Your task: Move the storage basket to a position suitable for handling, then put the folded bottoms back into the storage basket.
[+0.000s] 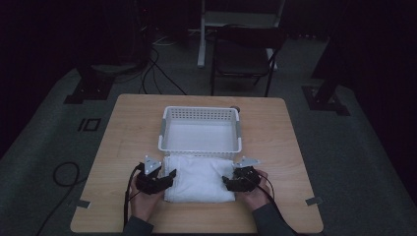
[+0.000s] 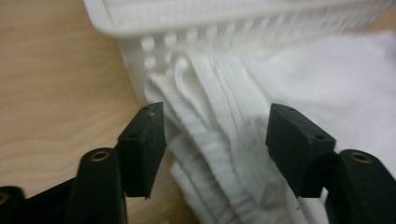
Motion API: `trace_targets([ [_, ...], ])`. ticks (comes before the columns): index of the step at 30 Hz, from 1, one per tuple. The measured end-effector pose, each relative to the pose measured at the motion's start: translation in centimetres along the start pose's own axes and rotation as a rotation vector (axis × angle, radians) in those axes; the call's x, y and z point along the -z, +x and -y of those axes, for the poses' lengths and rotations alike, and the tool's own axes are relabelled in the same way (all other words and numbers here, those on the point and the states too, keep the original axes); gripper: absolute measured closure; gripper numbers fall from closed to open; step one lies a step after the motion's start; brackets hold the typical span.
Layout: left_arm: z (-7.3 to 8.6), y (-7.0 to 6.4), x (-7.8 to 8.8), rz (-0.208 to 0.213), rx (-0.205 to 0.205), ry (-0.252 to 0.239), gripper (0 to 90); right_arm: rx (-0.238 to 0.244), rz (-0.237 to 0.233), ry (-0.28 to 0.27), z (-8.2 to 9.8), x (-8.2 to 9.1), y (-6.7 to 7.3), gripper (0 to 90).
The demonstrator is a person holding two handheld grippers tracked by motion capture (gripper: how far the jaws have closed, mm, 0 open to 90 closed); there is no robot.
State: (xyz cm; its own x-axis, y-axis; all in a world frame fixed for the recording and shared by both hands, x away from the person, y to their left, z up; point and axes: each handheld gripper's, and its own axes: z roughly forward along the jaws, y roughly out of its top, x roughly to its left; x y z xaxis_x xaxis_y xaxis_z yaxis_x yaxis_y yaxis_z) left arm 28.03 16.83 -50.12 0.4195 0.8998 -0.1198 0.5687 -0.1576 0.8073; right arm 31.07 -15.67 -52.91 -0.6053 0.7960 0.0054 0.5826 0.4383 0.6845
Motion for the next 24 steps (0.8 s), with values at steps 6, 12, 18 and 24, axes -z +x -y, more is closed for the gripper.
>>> trace_targets([
  [6,-1.4,0.3,1.0,0.065,0.029,-0.038,24.7,0.001,0.010,-0.004,0.0,0.1,0.0,28.7],
  [12,-1.4,0.2,0.9,0.070,0.031,-0.031,19.9,0.004,0.023,-0.018,-0.1,0.6,0.2,23.7],
  [18,-0.1,0.2,-0.7,0.078,0.048,0.034,13.0,-0.019,0.033,-0.056,-0.3,1.3,0.2,17.5],
  [24,1.3,0.8,-2.8,0.053,0.060,0.134,3.1,-0.029,-0.013,-0.089,-0.7,1.8,0.7,13.1],
])
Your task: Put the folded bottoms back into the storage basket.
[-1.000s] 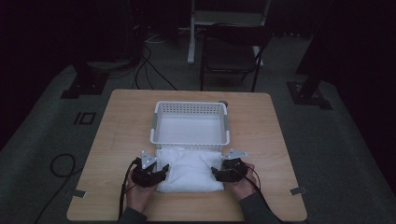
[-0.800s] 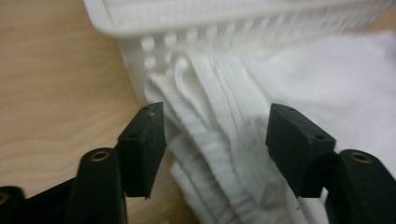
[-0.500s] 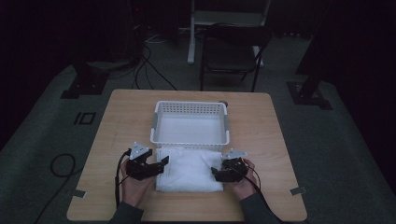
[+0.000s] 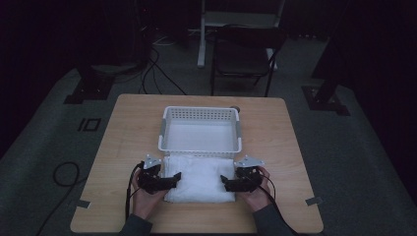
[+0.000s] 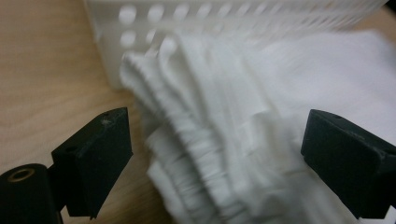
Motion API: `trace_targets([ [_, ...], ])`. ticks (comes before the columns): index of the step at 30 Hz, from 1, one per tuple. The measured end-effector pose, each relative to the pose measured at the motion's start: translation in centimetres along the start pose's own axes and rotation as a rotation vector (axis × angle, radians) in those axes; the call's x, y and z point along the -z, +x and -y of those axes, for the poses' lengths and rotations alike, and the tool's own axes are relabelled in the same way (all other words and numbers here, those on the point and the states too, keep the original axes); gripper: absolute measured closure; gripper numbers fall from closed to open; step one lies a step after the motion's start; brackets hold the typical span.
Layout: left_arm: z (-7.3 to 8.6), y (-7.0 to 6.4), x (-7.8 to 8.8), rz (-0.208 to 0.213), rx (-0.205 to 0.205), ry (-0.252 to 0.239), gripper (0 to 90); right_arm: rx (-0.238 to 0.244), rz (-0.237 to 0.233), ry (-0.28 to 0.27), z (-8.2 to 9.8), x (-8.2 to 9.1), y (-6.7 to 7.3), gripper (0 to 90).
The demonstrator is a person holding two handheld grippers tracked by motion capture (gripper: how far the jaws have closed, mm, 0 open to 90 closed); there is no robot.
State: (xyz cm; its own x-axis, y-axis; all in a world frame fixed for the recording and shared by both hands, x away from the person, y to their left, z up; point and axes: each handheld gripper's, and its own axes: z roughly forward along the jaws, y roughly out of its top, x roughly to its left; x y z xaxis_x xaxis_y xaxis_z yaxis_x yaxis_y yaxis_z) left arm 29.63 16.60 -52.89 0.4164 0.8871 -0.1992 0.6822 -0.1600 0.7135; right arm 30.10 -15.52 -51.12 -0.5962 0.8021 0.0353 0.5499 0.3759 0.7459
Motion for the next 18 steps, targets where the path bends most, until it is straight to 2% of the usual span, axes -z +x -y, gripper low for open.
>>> trace_targets([
  [2,0.2,0.4,-0.5,0.026,0.019,0.019,0.0,0.004,-0.008,-0.002,0.0,-0.1,0.1,12.7],
  [4,0.3,0.7,-0.6,0.039,0.024,0.007,0.0,0.004,-0.007,0.000,0.0,-0.1,0.2,12.5],
  [6,0.5,0.7,-0.8,0.035,0.004,0.000,0.0,0.000,-0.012,0.001,0.0,-0.1,0.3,12.3],
  [8,0.5,0.8,-1.1,0.046,0.016,0.010,0.0,-0.017,-0.038,0.001,-0.1,-0.1,0.3,12.3],
  [12,0.6,1.0,-1.4,0.057,0.005,0.008,0.0,-0.024,-0.052,0.002,0.0,-0.2,0.5,11.4],
  [14,0.7,1.3,-1.7,0.079,0.019,0.006,0.0,-0.029,-0.063,0.012,0.1,-0.5,0.5,11.1],
  [17,0.9,1.9,-2.2,0.125,0.067,0.005,0.0,-0.034,-0.070,0.033,0.3,-1.0,0.4,10.9],
  [18,0.9,2.0,-2.2,0.129,0.064,0.001,0.0,-0.045,-0.072,0.043,0.3,-1.3,0.3,10.8],
])
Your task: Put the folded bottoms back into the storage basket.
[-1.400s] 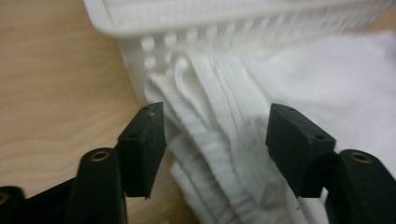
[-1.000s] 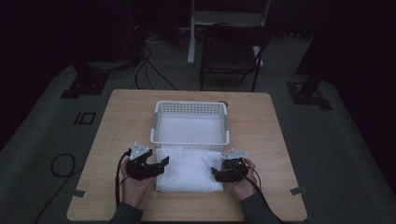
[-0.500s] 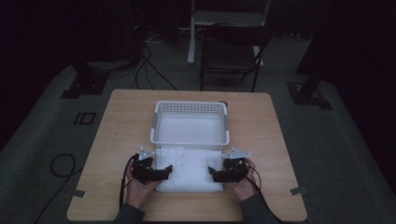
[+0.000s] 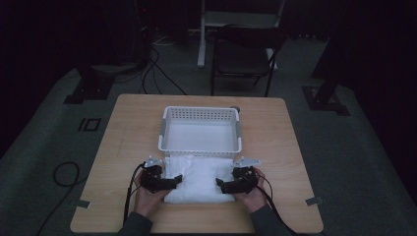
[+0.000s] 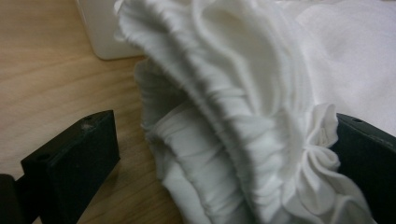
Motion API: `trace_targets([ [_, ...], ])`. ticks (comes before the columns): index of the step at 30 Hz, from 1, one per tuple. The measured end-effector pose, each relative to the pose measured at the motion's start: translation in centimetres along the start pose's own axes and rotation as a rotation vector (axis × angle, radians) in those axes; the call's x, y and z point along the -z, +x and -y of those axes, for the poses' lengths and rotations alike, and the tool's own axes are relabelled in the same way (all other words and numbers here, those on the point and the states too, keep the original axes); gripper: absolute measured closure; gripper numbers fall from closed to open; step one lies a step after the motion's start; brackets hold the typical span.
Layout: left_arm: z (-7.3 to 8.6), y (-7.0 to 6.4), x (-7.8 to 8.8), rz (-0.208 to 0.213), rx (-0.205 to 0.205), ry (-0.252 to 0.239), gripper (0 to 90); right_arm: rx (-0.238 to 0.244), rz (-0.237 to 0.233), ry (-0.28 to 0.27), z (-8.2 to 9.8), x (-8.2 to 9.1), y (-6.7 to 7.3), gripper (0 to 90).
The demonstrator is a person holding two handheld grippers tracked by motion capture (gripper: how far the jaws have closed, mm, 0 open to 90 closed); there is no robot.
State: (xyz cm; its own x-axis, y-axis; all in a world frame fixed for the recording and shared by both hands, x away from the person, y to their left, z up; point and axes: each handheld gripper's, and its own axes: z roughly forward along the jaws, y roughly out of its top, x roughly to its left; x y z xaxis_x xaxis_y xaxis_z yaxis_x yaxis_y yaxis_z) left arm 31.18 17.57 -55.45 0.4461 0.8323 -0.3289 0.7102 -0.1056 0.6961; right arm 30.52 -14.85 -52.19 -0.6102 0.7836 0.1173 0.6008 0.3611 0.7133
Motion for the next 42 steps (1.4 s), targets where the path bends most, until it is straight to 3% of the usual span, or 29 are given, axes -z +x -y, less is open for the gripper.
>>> trace_targets([
  [2,-0.1,0.0,0.0,0.005,-0.007,0.005,0.0,-0.027,0.006,0.019,0.1,-0.5,-0.4,10.8],
  [10,-0.4,0.2,-0.2,0.036,-0.028,0.024,0.0,-0.182,-0.146,0.080,0.7,-2.2,-2.4,11.2],
  [13,-0.4,0.4,-0.1,0.086,-0.025,0.032,5.7,-0.183,-0.174,0.076,0.7,-2.2,-2.6,13.6],
  [16,-0.4,0.4,0.0,0.126,-0.004,0.035,15.2,-0.200,-0.238,0.070,0.7,-2.4,-2.8,24.9],
  [19,-0.3,0.6,0.0,0.171,0.042,0.042,26.2,-0.256,-0.336,0.071,0.6,-2.8,-3.6,36.1],
  [22,-0.3,0.5,0.1,0.194,0.053,0.044,35.2,-0.311,-0.393,0.079,0.6,-3.2,-4.2,47.9],
  [25,-0.4,0.3,0.4,0.206,0.063,0.041,44.4,-0.296,-0.395,0.070,0.7,-3.1,-4.0,60.0],
  [27,-0.4,0.7,0.5,0.251,0.126,0.042,49.3,-0.265,-0.382,0.053,0.6,-2.7,-3.7,64.9],
  [28,-0.4,0.9,0.6,0.265,0.137,0.038,50.6,-0.247,-0.378,0.045,0.6,-2.6,-3.6,65.7],
  [35,-0.5,-0.2,1.7,0.233,0.065,0.003,53.4,-0.205,-0.363,0.011,0.6,-1.7,-3.1,67.6],
  [42,-0.2,-0.6,2.5,0.253,0.060,-0.021,54.7,-0.167,-0.355,-0.008,0.6,-0.5,-2.4,67.8],
])
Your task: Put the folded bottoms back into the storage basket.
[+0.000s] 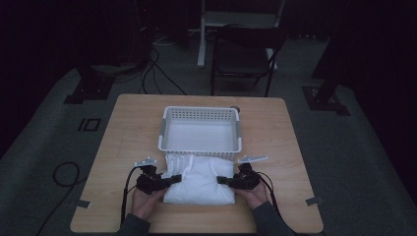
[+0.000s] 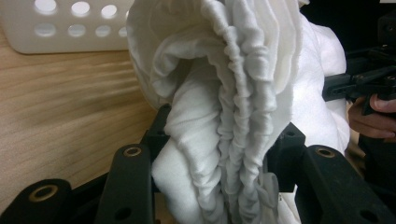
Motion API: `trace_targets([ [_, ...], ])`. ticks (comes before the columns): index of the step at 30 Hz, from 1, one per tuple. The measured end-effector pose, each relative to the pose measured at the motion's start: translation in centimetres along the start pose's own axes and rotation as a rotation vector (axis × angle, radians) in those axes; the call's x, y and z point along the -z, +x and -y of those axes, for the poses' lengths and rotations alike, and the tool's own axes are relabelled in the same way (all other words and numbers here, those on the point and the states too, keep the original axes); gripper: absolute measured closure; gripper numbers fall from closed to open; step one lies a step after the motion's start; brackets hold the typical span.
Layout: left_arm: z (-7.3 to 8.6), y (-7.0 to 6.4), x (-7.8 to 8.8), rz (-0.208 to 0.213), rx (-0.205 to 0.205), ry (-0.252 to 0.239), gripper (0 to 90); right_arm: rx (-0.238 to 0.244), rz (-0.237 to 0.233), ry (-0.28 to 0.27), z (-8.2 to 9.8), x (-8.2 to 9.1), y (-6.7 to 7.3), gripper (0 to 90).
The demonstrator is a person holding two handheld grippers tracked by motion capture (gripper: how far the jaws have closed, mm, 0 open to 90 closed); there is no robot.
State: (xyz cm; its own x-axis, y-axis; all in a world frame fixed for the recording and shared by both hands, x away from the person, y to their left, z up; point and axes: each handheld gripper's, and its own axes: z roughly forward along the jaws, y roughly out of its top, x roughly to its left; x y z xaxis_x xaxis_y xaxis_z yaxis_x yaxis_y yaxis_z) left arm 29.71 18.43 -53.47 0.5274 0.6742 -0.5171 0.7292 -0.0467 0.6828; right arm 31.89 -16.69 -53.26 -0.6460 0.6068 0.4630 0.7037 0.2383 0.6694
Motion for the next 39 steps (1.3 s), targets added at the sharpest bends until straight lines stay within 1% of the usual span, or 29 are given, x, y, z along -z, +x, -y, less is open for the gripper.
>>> trace_targets([
  [3,-0.1,-0.5,0.3,-0.006,-0.022,-0.010,55.1,0.010,0.002,-0.008,0.0,0.3,0.3,67.9],
  [8,-0.3,-1.3,1.0,-0.009,-0.037,-0.032,55.3,0.021,-0.002,-0.030,-0.1,1.0,0.7,67.9],
  [12,-0.6,-2.1,1.7,-0.015,-0.071,-0.050,55.4,0.042,-0.003,-0.042,-0.3,1.6,1.3,67.9],
  [18,-1.3,-3.0,2.9,-0.010,-0.089,-0.089,55.4,0.073,-0.003,-0.077,-1.0,2.6,2.5,67.9],
  [20,-1.3,-3.0,2.9,-0.010,-0.089,-0.089,55.4,0.076,-0.002,-0.082,-1.1,2.8,2.7,67.9],
  [21,-1.5,-3.4,3.3,-0.011,-0.101,-0.103,55.4,0.093,0.004,-0.094,-1.5,3.2,3.1,68.0],
  [22,-1.7,-3.5,3.4,-0.009,-0.101,-0.109,55.4,0.098,0.005,-0.099,-1.6,3.3,3.2,67.9],
  [27,-2.5,-4.0,4.0,-0.014,-0.117,-0.124,55.4,0.108,0.013,-0.113,-2.3,3.8,3.7,67.9],
  [29,-2.7,-4.1,4.2,-0.017,-0.120,-0.135,55.3,0.125,0.020,-0.124,-2.8,4.1,4.0,68.0],
  [35,-3.5,-4.5,4.7,-0.023,-0.136,-0.153,55.3,0.143,0.028,-0.138,-3.6,4.5,4.5,67.9],
  [36,-3.6,-4.6,4.8,-0.025,-0.138,-0.156,55.3,0.151,0.035,-0.144,-3.9,4.6,4.6,67.9],
  [39,-4.3,-4.8,5.0,-0.027,-0.150,-0.165,55.3,0.154,0.040,-0.154,-4.2,4.8,4.7,67.9],
])
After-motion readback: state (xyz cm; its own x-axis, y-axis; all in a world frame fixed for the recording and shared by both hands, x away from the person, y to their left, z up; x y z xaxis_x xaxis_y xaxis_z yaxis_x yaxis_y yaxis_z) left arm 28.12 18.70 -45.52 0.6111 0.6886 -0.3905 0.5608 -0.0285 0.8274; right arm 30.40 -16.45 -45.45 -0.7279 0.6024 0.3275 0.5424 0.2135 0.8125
